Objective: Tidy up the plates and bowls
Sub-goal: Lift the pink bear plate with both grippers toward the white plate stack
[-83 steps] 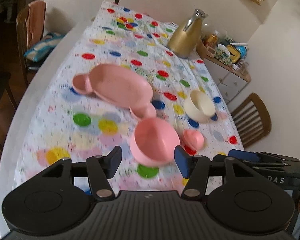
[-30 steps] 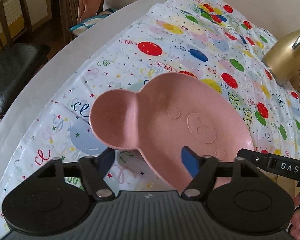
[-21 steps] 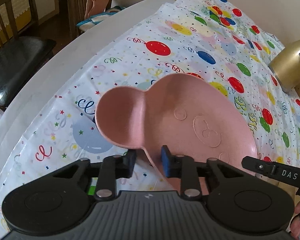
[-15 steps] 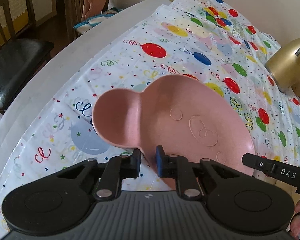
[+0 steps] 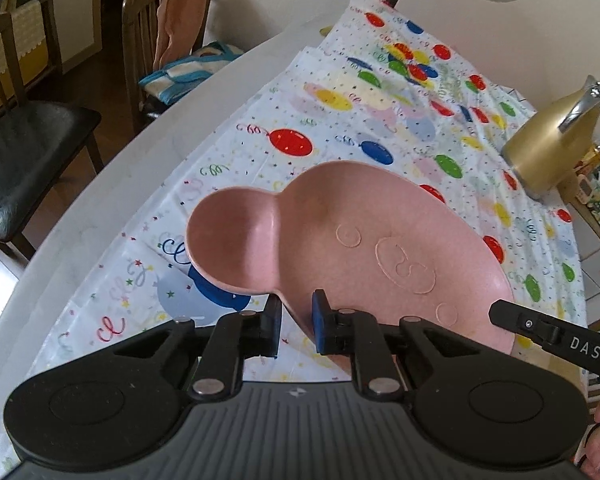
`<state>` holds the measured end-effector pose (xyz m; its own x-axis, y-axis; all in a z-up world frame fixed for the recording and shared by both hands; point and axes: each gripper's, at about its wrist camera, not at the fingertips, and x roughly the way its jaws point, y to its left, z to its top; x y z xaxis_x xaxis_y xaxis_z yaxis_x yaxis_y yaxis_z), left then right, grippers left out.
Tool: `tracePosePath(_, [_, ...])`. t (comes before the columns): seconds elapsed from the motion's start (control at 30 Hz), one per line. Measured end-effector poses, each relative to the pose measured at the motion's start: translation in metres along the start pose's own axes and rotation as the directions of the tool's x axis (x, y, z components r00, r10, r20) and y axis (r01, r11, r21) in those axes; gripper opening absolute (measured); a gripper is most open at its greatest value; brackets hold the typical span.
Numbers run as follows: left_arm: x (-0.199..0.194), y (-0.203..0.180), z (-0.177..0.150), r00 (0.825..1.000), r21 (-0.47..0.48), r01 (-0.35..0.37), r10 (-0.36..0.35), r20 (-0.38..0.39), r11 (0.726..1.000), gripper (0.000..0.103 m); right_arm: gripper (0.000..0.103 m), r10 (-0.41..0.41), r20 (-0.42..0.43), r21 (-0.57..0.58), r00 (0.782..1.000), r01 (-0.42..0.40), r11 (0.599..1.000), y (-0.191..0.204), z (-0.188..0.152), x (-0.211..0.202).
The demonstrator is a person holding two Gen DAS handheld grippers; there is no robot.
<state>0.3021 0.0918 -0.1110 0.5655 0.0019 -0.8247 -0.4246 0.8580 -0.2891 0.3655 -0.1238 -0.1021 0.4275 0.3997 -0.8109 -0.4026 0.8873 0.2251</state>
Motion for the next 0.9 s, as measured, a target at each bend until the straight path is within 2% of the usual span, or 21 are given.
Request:
tracePosePath(0.4, [-0.066, 0.007, -0.018, 0.999, 0.058, 0.044, -0.044, 0.003, 0.997, 0.015, 0.01, 0.028, 0.025, -0.01, 0.999, -0.027, 1.0, 0.026, -0.027, -0.073])
tracePosePath(0.9, [-0.143, 0.036, -0.089, 0.996, 0.133, 0.083, -0.077, -0.052, 0.988, 0.015, 0.01, 0.007, 0.027, 0.005, 1.0, -0.007, 1.0, 0.064, -0.114, -0.149])
